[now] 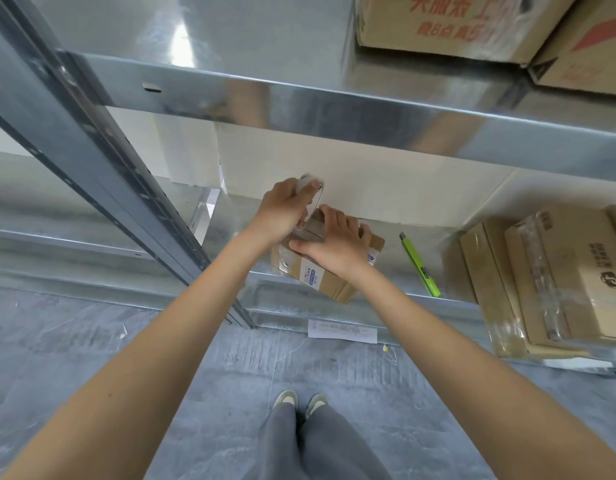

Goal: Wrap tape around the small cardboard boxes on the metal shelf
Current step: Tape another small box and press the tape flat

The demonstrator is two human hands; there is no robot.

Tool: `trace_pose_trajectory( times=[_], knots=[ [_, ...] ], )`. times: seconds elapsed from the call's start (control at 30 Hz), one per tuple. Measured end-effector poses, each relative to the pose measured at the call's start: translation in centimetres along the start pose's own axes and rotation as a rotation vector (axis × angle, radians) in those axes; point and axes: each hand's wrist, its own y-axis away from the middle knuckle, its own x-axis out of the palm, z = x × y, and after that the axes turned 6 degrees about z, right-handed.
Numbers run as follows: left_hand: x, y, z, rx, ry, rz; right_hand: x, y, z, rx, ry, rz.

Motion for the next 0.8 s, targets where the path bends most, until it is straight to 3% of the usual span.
trace_pose_trajectory(
  times=[0.13, 0.27, 0.57, 0.8],
  knots=[
    [-1.5, 0.8, -0.4, -0.081, -0.062, -0.033, -0.3, 0.1, 0.1, -0.004, -0.003, 0.023],
    [-2.6, 2.4, -0.4, -0.159, -0.071, 0.036, -0.1, 0.0, 0.1, -0.017, 0.013, 0.030],
    [-3.7, 6.7, 2.3, -0.063, 0.332, 0.069, -0.1, 0.1, -0.2, -0.033, 0.019, 0.052],
    [-2.0, 8.1, 2.7, -0.065, 0.139, -0.045, -0.2, 0.2, -0.1, -0.023, 0.025, 0.051]
  ],
)
